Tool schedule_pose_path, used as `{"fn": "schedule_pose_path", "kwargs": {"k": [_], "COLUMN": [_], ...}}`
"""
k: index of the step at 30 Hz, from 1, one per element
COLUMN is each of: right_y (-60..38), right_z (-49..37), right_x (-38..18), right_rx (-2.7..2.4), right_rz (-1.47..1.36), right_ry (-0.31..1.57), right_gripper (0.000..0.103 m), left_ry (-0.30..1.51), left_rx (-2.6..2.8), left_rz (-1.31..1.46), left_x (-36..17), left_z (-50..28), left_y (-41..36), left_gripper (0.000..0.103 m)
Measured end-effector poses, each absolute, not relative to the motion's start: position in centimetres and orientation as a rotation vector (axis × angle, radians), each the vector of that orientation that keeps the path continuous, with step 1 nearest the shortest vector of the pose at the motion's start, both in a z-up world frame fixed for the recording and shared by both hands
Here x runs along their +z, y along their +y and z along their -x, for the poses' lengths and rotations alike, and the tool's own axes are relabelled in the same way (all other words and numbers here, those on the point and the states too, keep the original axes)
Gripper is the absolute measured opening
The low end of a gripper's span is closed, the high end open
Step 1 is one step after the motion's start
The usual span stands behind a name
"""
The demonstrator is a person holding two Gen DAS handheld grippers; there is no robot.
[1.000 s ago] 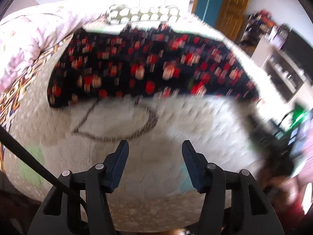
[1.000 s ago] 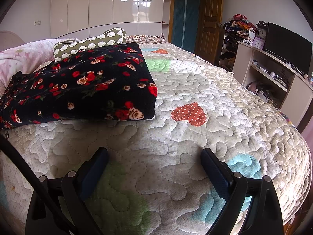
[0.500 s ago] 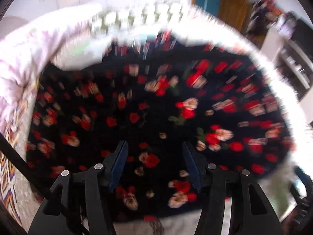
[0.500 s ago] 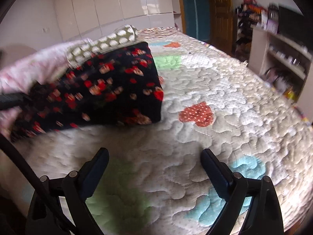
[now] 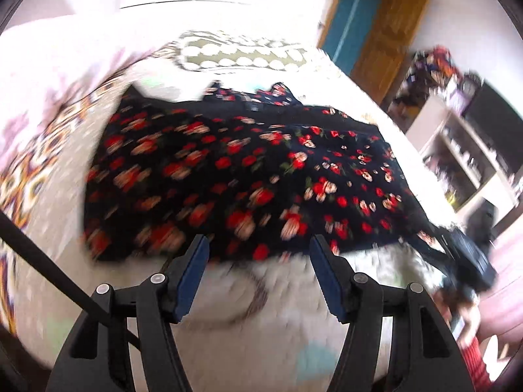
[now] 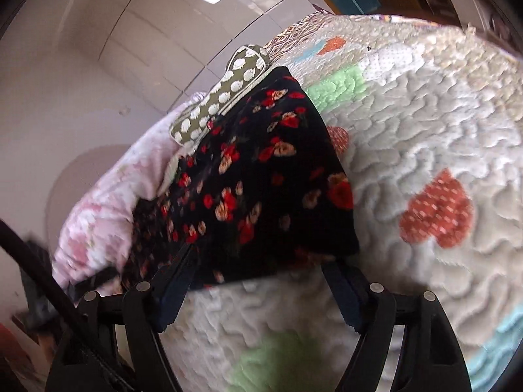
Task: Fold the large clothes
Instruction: 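Grasp the folded dress edge with the right tool and lift it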
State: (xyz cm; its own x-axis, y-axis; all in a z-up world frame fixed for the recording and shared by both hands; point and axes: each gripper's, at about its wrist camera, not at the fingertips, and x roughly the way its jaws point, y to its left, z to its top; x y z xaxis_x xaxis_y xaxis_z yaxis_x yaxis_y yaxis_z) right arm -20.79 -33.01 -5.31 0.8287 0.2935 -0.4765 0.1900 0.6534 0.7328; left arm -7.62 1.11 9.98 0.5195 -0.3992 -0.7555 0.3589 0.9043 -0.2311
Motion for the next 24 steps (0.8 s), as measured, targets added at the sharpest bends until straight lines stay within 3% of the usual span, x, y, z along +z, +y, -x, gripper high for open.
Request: {"fn": "schedule_pose_path", "kwargs": {"k": [2, 4, 6, 8, 11, 17, 20, 24], "right_y": [-33.3, -33.7, -34.0, -34.8, -33.1, -19.4, -11.9, -0.8], "right_z": [19.3, 18.1, 16.8, 15.8, 14.7, 8.3, 4.6, 0.9], "right_x": [-5.5, -5.6, -6.2, -6.8, -3.8, 7.6, 9.4, 6.6], "right_rx": [0.064, 0.042, 0.008, 0.005, -0.074, -0.052, 0.054, 0.230], "right_rz": [-0.918, -0.947, -0.984, -1.055, -0.918, -0.376, -0.251, -0.108], "right_ry": [0.602, 0.602, 0.634, 0.669, 0.707, 0.675, 0.682, 0.775], "right_gripper": [0.083, 0.076, 0.038, 0.030, 0.025, 0.023, 0.023, 0.022], "left_ry": [0.886, 0.858, 0.845, 0.831, 0.800, 0.750, 0.743, 0.748], "left_rx": [-0.409, -0.342, -0.284, -0.222, -0.164, -0.129, -0.116, -0.095], "left_rz": [0.067, 0.057, 0.048, 0.049, 0.054, 0.150, 0.168, 0.186], "left_x": [10.0, 9.7, 9.1, 8.6, 8.4, 8.4, 8.2, 7.8], "left_z": [9.8, 11.6, 12.6, 13.8, 14.8, 16.3, 16.8, 17.7], "left_y": [4.2, 6.9, 9.3, 12.0, 15.4, 20.6, 22.2, 24.2], "left_gripper": [0.063, 0.063, 0.063, 0.063, 0.063, 0.063, 0.063, 0.063]}}
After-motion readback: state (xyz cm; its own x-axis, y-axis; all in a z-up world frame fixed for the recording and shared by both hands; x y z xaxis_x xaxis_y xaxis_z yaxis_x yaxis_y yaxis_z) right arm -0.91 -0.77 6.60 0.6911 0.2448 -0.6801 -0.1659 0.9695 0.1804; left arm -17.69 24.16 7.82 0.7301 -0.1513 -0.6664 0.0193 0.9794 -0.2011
